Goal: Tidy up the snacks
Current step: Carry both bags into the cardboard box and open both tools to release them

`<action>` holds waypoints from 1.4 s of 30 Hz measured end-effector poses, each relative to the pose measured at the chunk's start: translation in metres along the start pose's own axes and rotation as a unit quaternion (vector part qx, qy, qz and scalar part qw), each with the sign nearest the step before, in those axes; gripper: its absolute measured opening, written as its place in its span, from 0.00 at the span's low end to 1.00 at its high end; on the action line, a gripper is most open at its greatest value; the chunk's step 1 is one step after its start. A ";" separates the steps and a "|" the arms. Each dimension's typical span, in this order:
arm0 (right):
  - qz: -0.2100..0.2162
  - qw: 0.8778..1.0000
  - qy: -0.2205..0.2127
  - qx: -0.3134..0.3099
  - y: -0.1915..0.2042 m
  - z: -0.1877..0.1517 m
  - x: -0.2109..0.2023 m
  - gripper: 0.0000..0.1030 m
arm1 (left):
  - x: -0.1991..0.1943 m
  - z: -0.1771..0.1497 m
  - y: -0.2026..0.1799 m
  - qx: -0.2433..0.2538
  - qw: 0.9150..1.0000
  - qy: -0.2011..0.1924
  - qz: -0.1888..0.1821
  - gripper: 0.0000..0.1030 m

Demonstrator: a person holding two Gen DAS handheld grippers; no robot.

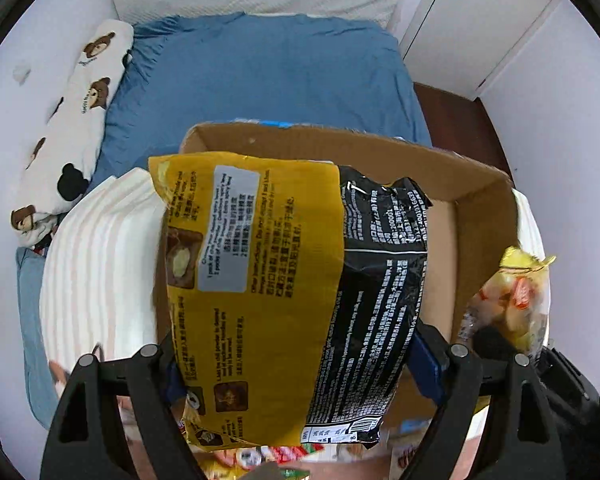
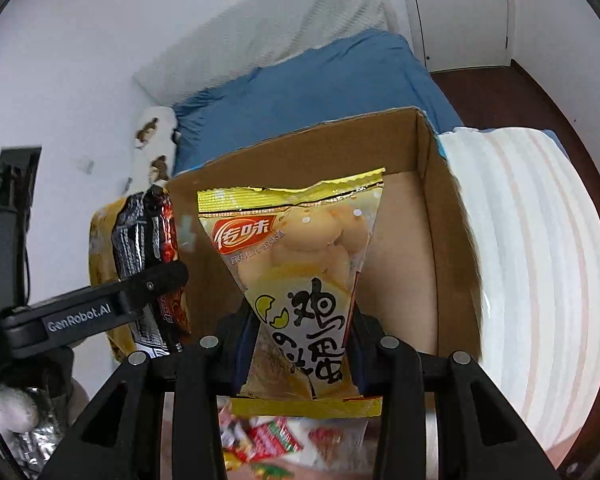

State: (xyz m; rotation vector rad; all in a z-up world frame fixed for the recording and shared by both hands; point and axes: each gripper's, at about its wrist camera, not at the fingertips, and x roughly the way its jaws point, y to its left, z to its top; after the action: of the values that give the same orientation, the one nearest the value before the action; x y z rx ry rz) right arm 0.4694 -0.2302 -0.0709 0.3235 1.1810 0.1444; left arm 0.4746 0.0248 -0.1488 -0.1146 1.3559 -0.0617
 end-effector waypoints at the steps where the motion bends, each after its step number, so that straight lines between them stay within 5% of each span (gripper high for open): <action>1: -0.006 1.000 0.006 0.001 0.000 0.003 0.020 0.40 | 0.006 0.006 0.001 0.003 1.000 0.001 -0.003 0.83; 15: -0.053 0.996 0.074 0.003 -0.020 0.030 0.136 0.40 | 0.084 0.058 0.009 0.032 0.998 0.045 -0.016 0.85; 17: -0.070 0.993 0.096 0.000 -0.026 0.033 0.156 0.51 | 0.091 0.058 0.009 0.039 0.998 0.042 -0.009 0.96; 19: -0.084 0.991 0.108 -0.011 -0.030 0.032 0.159 0.96 | 0.094 0.057 0.010 0.042 0.998 0.040 -0.014 0.98; 27: -0.097 0.989 0.107 -0.029 -0.030 0.024 0.140 0.96 | 0.083 0.052 0.018 0.036 0.999 0.025 -0.022 0.98; 42: -0.117 0.992 0.013 -0.055 0.005 -0.021 0.051 0.96 | 0.010 -0.009 0.039 0.035 0.995 -0.094 0.016 0.98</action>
State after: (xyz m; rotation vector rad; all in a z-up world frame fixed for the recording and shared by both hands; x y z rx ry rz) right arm 0.4700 -0.2072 -0.1216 0.0856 1.2222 0.0089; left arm 0.4669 0.0623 -0.1654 -0.0382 1.1665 -0.0710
